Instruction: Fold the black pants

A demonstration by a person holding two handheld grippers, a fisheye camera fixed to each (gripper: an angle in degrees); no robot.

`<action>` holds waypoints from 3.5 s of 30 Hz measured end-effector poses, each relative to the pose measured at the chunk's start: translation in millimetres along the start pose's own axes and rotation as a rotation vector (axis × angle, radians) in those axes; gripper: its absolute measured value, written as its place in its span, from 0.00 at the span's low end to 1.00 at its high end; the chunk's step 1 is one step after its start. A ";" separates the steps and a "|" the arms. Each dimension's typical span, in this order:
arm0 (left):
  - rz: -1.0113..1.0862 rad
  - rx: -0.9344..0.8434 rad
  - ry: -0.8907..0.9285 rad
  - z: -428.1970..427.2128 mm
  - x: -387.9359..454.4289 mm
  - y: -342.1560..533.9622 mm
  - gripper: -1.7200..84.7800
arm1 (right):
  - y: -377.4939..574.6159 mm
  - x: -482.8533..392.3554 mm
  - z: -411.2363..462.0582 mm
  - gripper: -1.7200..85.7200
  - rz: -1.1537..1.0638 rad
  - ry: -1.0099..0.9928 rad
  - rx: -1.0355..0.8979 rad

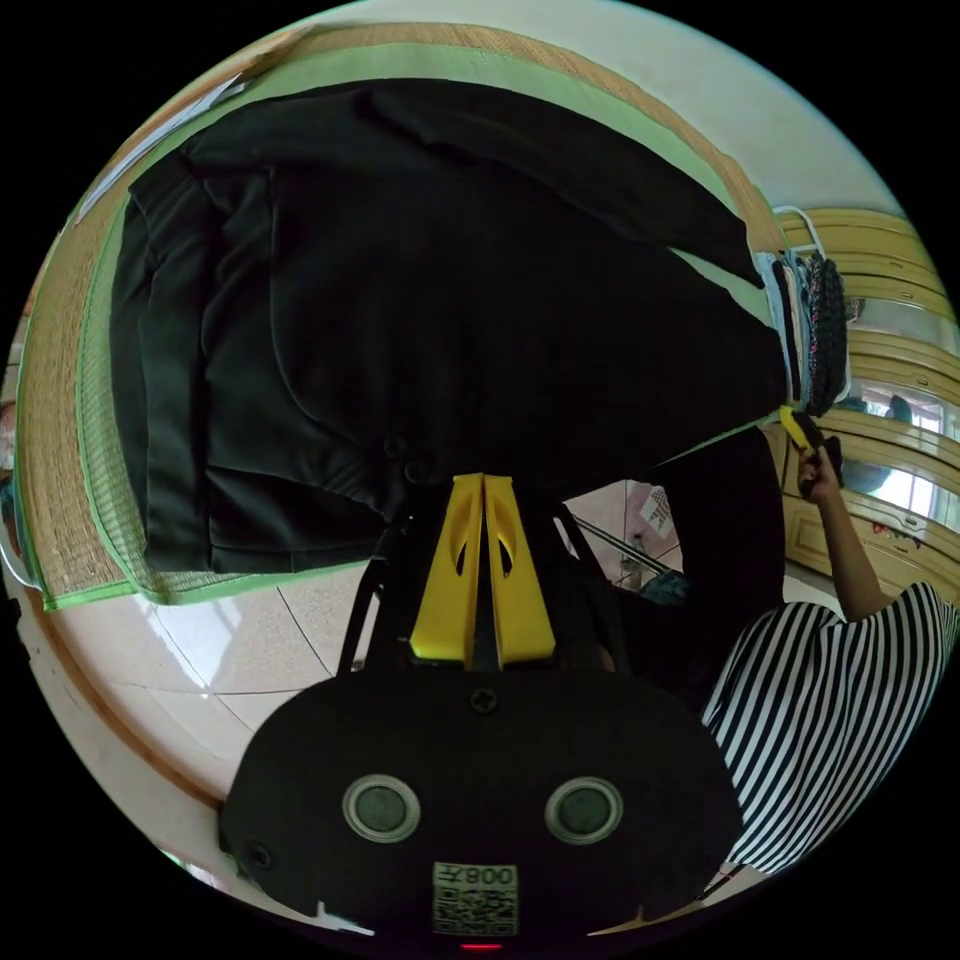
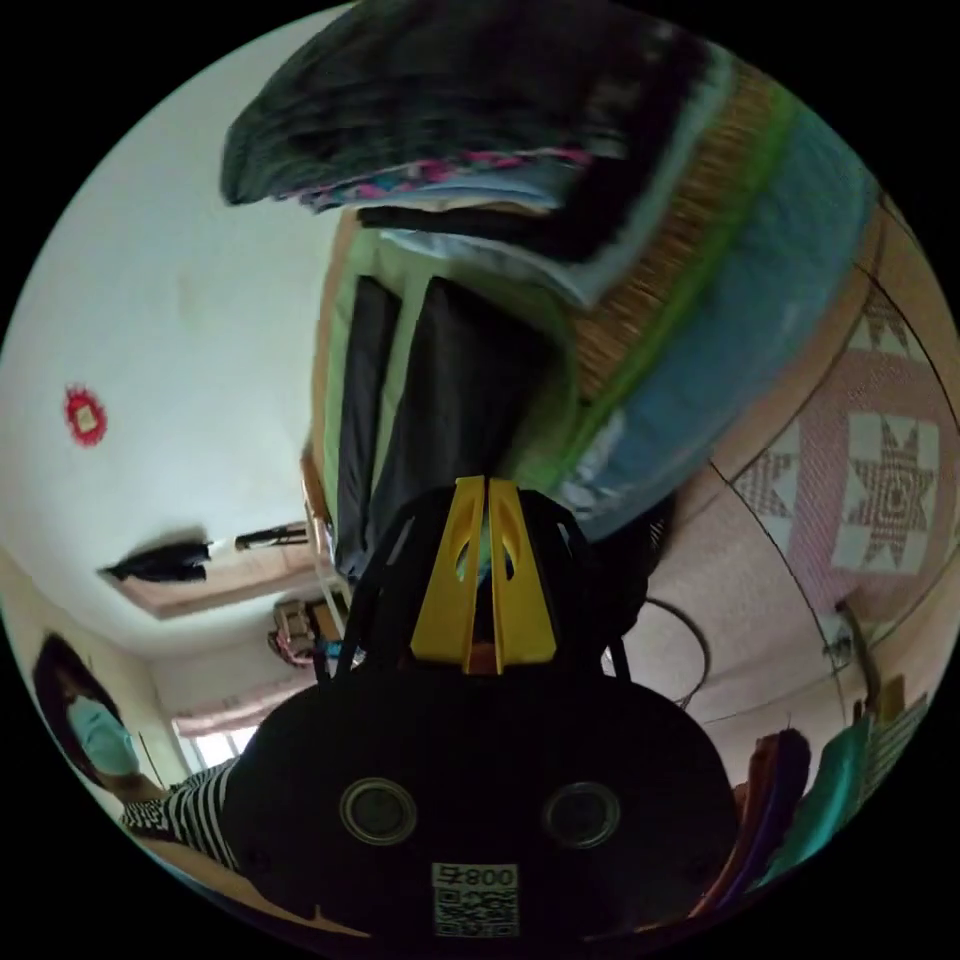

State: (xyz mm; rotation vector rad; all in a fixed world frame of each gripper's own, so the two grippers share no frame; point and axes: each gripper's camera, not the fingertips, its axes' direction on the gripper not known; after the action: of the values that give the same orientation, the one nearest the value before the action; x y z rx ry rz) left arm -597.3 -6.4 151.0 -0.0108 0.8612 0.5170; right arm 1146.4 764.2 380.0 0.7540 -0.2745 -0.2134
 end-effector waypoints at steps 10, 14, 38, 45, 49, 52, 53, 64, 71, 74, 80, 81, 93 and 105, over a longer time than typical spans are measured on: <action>-0.038 0.161 -0.043 -26.8 8.8 -33.9 0.02 | 25.2 -145.5 60.8 0.02 -0.453 0.407 -0.019; -0.075 0.105 -0.065 -14.7 4.2 -56.9 0.02 | 31.0 -176.7 168.5 0.02 -0.664 0.748 -0.279; -0.036 0.229 -0.028 -88.3 -34.7 -250.1 0.05 | -34.4 -336.3 310.8 0.02 -0.966 0.908 -0.164; -0.015 0.288 0.042 -99.1 -29.8 -257.6 0.05 | -65.4 -357.9 318.6 0.02 -0.927 0.916 -0.166; -0.009 0.280 0.028 -90.4 -33.0 -256.9 0.05 | -62.0 -359.7 317.9 0.02 -0.955 0.914 -0.136; 0.012 0.240 0.027 -92.0 -28.1 -257.9 0.04 | -61.2 -365.4 322.5 0.02 -0.965 0.953 -0.125; 0.029 0.253 -0.015 -99.0 -22.5 -253.6 0.04 | -61.7 -366.5 323.5 0.02 -0.963 0.962 -0.128; 0.016 0.182 -0.133 -78.3 -22.3 -175.6 0.02 | -59.3 -371.0 318.2 0.02 -0.910 0.976 -0.127; 0.007 0.256 -0.076 -94.4 -24.6 -157.0 0.02 | -49.6 -367.6 310.1 0.02 -0.906 0.967 -0.112; -0.053 0.311 -0.149 -101.0 -25.2 -154.9 0.02 | -40.0 -371.4 298.8 0.02 -0.944 0.949 -0.061; -0.215 0.314 -0.103 -88.1 -74.6 -178.8 0.02 | -48.3 -348.4 291.9 0.02 -0.853 0.887 -0.125; -0.216 0.341 -0.092 -89.4 -77.8 -179.8 0.02 | -45.1 -344.3 283.3 0.02 -0.837 0.835 -0.083; -0.144 0.319 -0.060 -76.1 -78.6 -176.1 0.02 | -28.5 -325.2 234.5 0.02 -0.815 0.677 -0.003; -0.110 0.205 -0.143 -22.8 -98.8 -118.8 0.02 | -7.9 -331.2 283.8 0.02 -0.918 0.750 -0.147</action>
State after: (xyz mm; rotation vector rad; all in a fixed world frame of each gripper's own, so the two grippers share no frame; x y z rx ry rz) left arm -614.6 -157.9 184.5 0.1637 0.7657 0.3206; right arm 742.6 671.5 516.4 0.7197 0.8162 -0.7789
